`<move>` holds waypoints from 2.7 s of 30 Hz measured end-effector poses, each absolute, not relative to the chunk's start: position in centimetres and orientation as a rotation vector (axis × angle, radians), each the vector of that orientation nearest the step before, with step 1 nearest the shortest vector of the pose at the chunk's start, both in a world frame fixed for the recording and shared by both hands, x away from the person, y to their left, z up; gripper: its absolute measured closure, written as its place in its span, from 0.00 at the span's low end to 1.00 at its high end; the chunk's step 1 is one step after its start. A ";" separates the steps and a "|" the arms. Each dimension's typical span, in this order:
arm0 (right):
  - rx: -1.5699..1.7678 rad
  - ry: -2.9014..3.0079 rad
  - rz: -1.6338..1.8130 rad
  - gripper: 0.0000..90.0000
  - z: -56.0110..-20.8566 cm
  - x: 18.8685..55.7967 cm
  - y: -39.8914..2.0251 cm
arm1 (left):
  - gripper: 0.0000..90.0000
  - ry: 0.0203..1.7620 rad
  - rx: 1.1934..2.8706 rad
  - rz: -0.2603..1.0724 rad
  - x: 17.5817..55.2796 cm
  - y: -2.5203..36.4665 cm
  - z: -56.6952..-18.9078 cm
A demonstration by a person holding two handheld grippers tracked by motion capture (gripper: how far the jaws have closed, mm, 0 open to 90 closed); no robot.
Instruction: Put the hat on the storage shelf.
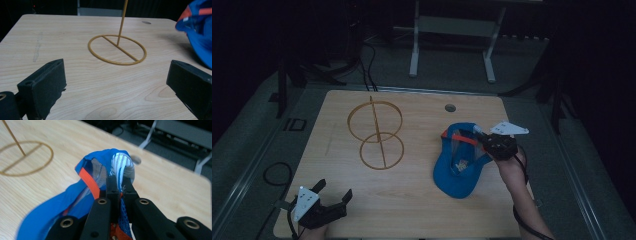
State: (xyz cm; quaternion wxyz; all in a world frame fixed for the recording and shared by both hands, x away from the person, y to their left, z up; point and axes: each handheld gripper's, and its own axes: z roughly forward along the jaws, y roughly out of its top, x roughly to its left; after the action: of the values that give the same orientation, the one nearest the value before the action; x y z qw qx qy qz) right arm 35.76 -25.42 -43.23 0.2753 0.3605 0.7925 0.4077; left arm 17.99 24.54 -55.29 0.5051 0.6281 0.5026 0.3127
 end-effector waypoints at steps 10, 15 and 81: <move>0.827 2.081 1.169 0.97 -37.8 33.9 -25.6 | 0.03 1.203 1.511 0.709 18.1 23.9 -54.0; 0.776 2.076 1.178 0.97 -36.2 32.7 -25.9 | 0.03 1.151 1.541 0.687 18.1 23.0 -52.1; 0.519 2.166 1.375 0.97 -34.6 25.3 -22.8 | 0.31 0.640 1.855 0.472 28.2 3.0 -38.1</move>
State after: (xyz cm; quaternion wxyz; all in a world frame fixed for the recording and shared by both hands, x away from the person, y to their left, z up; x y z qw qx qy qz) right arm 25.34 -22.82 -34.60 0.2588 0.1915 0.7993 0.5073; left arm 28.19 3.00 -38.07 0.5325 0.7781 0.2683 0.1978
